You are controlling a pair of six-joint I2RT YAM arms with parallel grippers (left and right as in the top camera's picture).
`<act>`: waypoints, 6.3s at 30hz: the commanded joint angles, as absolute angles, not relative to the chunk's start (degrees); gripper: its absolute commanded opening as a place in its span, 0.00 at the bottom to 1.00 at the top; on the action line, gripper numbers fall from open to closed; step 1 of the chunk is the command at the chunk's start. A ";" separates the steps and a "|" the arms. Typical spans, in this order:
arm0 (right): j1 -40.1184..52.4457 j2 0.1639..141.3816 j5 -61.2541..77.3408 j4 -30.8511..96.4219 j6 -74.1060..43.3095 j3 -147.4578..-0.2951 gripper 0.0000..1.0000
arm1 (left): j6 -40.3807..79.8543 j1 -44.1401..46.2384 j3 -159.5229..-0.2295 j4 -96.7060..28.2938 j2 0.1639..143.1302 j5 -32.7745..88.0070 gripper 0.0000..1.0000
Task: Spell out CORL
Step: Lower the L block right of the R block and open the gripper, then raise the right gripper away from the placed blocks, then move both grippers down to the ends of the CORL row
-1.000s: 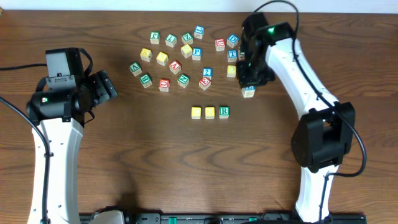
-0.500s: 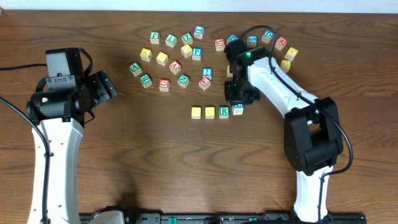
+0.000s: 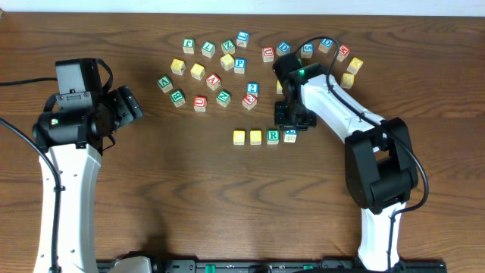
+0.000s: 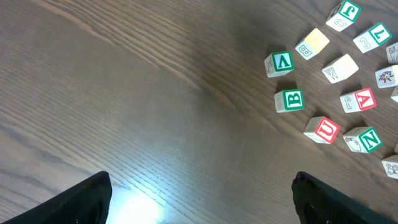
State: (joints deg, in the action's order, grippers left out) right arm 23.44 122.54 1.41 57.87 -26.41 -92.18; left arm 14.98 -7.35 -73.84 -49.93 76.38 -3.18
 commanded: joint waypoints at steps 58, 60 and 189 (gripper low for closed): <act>24.64 123.00 1.10 58.70 -20.25 -93.32 0.32 | 15.07 -7.49 -74.11 -50.09 75.99 -3.68 0.91; 24.60 123.00 1.23 58.72 -20.05 -93.36 0.40 | 15.07 -7.49 -74.11 -50.09 75.99 -3.68 0.91; 10.96 112.64 9.39 60.42 -14.76 -82.67 0.45 | 28.82 17.76 -72.58 -43.57 101.89 6.00 0.29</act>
